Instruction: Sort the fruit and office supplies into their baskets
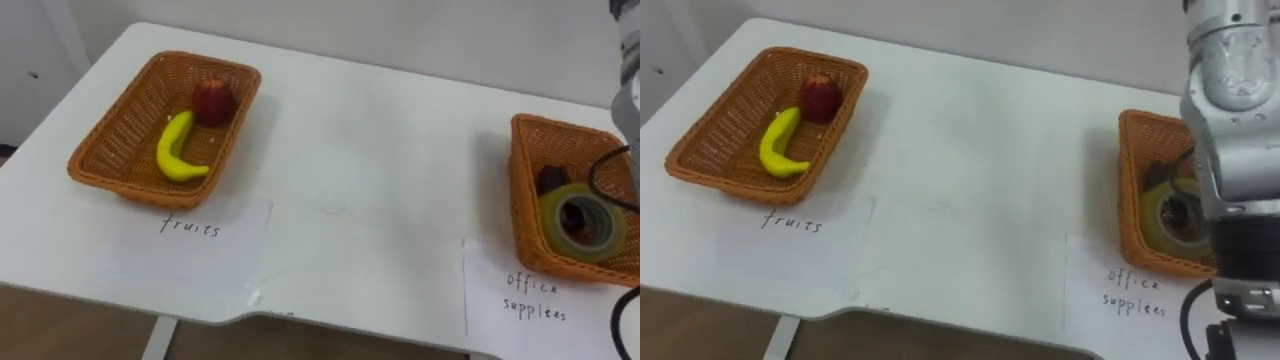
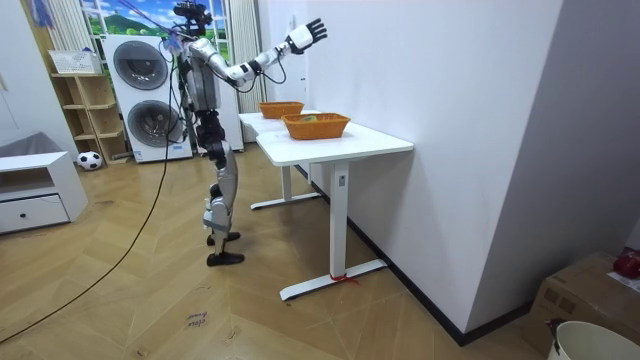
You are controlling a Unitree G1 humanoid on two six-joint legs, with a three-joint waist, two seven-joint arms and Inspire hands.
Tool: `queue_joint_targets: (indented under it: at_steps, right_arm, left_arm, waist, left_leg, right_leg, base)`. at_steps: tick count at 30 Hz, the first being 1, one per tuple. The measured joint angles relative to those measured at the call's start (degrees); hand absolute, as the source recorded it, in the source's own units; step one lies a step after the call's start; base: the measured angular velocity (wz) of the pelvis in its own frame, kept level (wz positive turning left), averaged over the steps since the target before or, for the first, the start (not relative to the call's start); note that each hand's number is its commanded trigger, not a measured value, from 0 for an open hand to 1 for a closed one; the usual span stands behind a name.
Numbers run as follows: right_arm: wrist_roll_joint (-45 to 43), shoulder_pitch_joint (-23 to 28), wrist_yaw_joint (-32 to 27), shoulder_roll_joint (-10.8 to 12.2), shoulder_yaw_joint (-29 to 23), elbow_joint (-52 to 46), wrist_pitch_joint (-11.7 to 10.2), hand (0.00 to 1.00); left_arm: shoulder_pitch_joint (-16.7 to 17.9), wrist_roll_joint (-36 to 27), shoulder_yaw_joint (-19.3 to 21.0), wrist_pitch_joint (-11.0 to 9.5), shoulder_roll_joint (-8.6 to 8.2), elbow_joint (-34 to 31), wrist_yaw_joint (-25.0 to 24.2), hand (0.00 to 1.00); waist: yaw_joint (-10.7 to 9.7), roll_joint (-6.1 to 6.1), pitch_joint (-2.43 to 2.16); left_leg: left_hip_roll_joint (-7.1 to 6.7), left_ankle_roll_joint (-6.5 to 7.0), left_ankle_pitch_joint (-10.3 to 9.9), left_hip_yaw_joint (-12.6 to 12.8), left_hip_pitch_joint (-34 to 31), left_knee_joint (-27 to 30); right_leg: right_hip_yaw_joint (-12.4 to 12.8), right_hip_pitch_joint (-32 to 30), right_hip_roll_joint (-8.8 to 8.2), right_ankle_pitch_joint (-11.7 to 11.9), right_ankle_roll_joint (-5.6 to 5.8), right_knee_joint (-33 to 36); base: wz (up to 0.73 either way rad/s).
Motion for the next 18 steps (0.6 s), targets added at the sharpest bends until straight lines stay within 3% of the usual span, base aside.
queue_joint_targets:
  at_steps: [4, 6, 12, 18]
  right_arm:
    - [0.5, 0.3, -3.5, -0.5, -3.6, 0.1, 0.0, 0.00]
    - [0.5, 2.7, -5.5, -1.6, -5.8, -0.1, -0.1, 0.00]
    - [0.5, 8.1, -7.7, -1.6, -11.4, -0.4, -0.1, 0.00]
    - [7.2, 14.5, -12.3, -1.6, -18.3, -0.4, -0.2, 0.00]
  left_arm:
    - [0.0, -0.3, 0.0, -0.5, 0.36, -0.1, 0.0, 0.00]
    - [0.1, -0.2, 0.4, -0.7, 0.37, -1.2, -0.1, 0.00]
    - [0.3, -0.5, 0.4, -0.8, 0.38, -0.9, -0.3, 0.00]
    - [1.3, -1.4, 1.2, -2.0, 0.38, -0.5, 1.5, 0.00]
  waist:
    - [-2.1, 0.01, 0.01]
    - [-2.8, -0.09, 0.03]
    - [-5.9, 0.14, 0.17]
    - [-7.1, 0.03, 0.14]
  left_leg:
    - [0.23, -0.04, 0.0, 0.4, 0.1, 0.0]
    - [0.58, -0.25, -0.2, 1.0, 0.4, 0.0]
    - [0.80, -0.36, -0.2, 2.0, 0.7, -0.3]
    - [1.44, -0.64, -0.5, 3.9, 1.6, -1.0]
  right_leg:
    - [0.3, -0.1, 0.18, 0.1, -0.17, 0.1]
    - [1.0, -0.2, 0.49, 0.2, -0.29, 0.2]
    - [1.8, -0.3, 0.83, 0.3, -0.47, 0.2]
    - [3.1, -1.1, 1.30, 0.3, -0.53, 0.9]
  base:
    - [-0.04]
    - [-0.15]
    - [-0.08]
    - [-0.18]
